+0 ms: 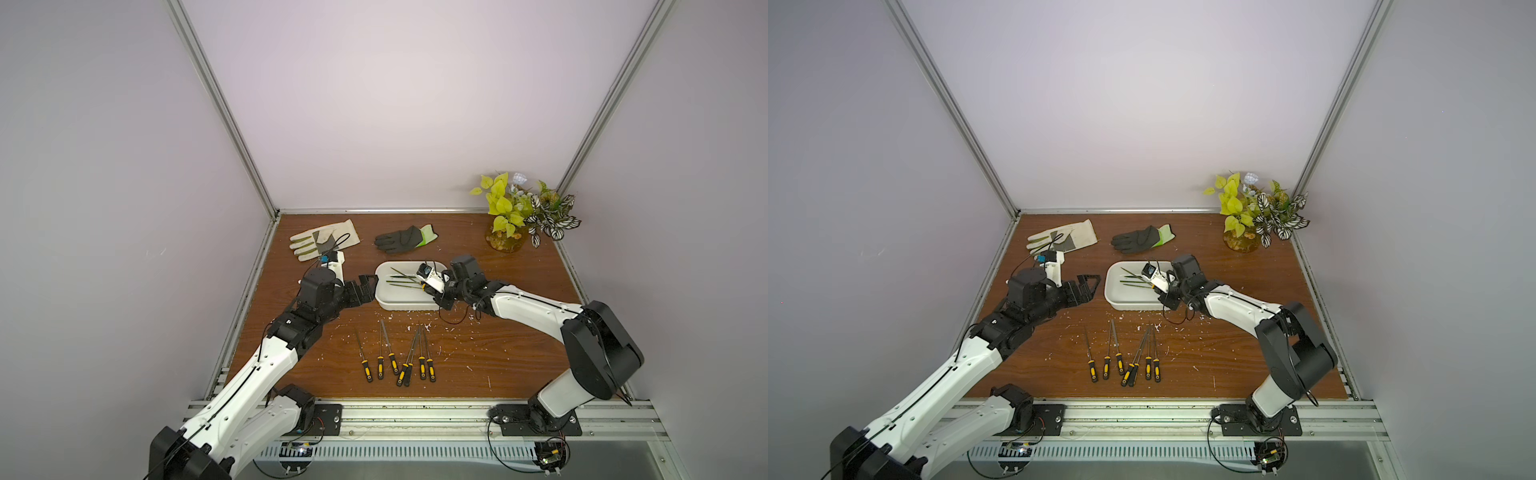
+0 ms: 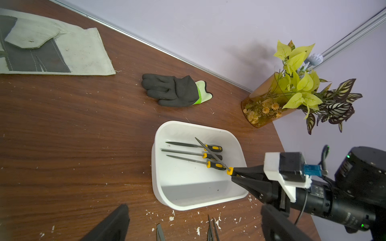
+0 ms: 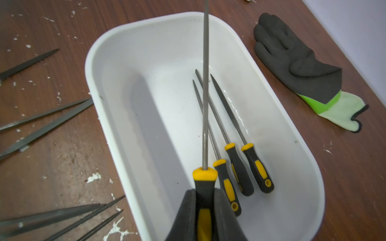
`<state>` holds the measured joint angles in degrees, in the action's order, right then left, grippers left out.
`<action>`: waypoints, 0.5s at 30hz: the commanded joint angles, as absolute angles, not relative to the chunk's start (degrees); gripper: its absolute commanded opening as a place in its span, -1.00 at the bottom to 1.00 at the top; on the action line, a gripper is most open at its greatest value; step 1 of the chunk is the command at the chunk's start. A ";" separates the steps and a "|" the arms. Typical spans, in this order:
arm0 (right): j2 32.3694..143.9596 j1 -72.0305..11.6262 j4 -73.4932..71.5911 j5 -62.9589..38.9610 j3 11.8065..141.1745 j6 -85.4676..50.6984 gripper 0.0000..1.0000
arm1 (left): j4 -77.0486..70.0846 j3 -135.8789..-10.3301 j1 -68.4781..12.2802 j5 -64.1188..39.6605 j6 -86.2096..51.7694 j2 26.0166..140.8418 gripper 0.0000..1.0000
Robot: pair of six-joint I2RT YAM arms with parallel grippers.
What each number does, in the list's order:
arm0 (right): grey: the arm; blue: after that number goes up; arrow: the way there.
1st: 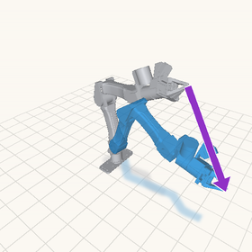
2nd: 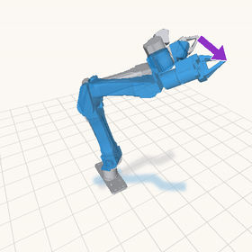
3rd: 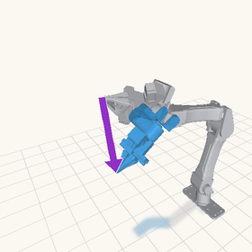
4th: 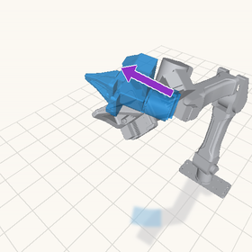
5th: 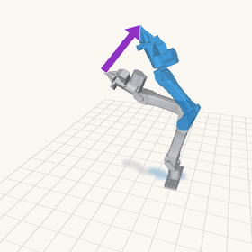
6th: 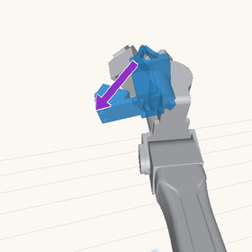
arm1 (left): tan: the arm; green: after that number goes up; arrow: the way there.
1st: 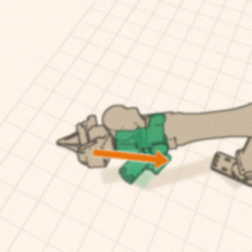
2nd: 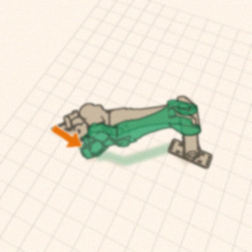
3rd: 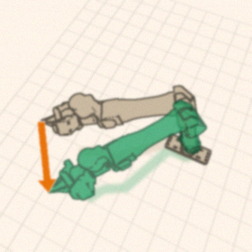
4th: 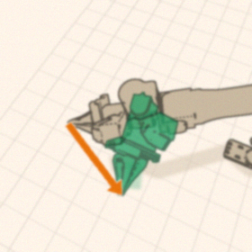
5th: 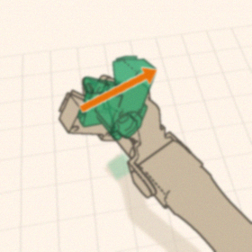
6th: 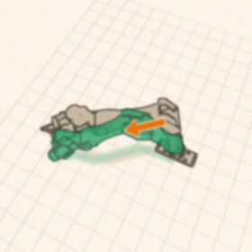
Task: Put the file tool into the storage box
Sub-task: Place the file tool in the storage box.
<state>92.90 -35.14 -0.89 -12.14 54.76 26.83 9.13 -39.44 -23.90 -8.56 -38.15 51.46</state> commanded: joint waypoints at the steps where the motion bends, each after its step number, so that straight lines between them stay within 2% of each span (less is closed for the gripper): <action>1: 93.44 -35.24 4.46 -17.23 57.94 27.42 -0.89 | 7.68 -39.11 -23.12 -9.06 -37.71 50.71 1.00; 8: 93.25 -35.24 5.08 -16.49 57.92 26.20 -0.36 | 7.56 -38.86 -23.12 -10.48 -38.52 52.64 1.00; 15: 90.84 -35.24 3.68 -11.95 57.66 23.89 -0.23 | 7.91 -38.90 -23.10 -10.85 -38.76 52.47 1.00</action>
<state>93.80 -35.16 4.45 -13.85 56.36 25.87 8.78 -39.07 -23.79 -10.17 -38.81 52.58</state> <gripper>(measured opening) 0.379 0.998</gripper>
